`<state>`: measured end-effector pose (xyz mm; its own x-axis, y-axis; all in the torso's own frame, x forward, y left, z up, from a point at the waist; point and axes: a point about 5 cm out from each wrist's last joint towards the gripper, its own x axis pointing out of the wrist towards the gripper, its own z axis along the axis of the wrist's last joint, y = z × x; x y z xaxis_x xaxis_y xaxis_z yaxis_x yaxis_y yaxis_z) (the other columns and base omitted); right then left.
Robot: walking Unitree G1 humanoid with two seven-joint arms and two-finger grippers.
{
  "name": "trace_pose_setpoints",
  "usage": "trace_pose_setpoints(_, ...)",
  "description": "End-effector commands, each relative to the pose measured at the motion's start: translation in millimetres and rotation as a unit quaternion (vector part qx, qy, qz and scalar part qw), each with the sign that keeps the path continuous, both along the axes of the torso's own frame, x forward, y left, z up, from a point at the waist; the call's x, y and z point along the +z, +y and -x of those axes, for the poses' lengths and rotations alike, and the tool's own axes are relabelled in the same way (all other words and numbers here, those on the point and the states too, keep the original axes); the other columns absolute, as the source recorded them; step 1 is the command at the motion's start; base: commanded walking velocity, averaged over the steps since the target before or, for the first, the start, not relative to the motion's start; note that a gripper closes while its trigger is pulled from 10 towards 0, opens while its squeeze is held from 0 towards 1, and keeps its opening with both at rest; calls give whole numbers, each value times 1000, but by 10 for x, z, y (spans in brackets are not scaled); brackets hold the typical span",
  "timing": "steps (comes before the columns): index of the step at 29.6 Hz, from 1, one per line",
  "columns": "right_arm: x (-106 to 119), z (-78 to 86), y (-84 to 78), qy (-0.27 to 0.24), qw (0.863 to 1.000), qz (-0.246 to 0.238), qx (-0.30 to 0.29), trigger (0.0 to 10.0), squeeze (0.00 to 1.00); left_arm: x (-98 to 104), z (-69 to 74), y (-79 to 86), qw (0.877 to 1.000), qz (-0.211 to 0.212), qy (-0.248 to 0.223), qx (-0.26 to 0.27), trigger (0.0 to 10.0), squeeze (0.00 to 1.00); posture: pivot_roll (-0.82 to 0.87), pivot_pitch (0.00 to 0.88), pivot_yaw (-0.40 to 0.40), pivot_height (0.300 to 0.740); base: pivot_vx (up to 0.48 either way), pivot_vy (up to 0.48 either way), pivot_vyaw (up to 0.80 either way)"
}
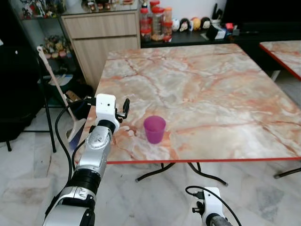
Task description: Setting the table
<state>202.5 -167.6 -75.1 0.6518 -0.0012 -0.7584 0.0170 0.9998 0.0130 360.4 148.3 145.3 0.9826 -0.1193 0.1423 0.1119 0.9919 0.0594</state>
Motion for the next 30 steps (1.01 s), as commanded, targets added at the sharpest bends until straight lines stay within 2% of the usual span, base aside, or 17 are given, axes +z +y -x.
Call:
trace_pose_setpoints(1, -19, 44, -59, 7, 1000, 6, -6, 10000, 0, 66, -10, -60, 1000, 2, -16, -11, 10000, 0, 61, 0, 52, 714, 334, 0, 0)
trace_pose_setpoints(11, -21, 43, -46, 9, 1000, 8, -2, 10000, 0, 139, -1, -63, 999, 8, -35, -25, 10000, 0, 60, 0, 54, 714, 331, 0, 0)
trace_pose_setpoints(16, -33, 65, -52, 13, 1000, 9, -2, 10000, 0, 172, 30, -52, 998, 11, -44, -39, 10000, 0, 65, 0, 55, 714, 0, 0, 0)
trace_pose_setpoints(21, -39, 74, -45, 15, 1000, 9, -1, 10000, 0, 96, 63, 37, 999, 16, -26, -34, 10000, 0, 66, 0, 57, 714, 0, 0, 0)
trace_pose_setpoints(22, -38, 73, -40, 15, 1000, 9, -1, 10000, 0, 90, 81, 62, 999, 23, -20, -41, 10000, 0, 66, 0, 58, 714, 0, 0, 0)
trace_pose_setpoints(24, -40, 73, -30, 16, 1000, 8, -1, 10000, 0, 137, 127, 56, 996, 10, -22, -88, 10000, 0, 71, 0, 60, 714, 0, 0, 0)
trace_pose_setpoints(28, -40, 74, -26, 16, 1000, 8, 0, 10000, 0, 153, 139, 53, 994, -4, -20, -106, 10000, 0, 75, 0, 63, 714, 0, 0, 0)
trace_pose_setpoints(30, -43, 77, -20, 17, 1000, 8, 1, 10000, 0, 210, 152, 72, 990, -35, -23, -132, 10000, 0, 78, 0, 64, 714, 0, 0, 0)
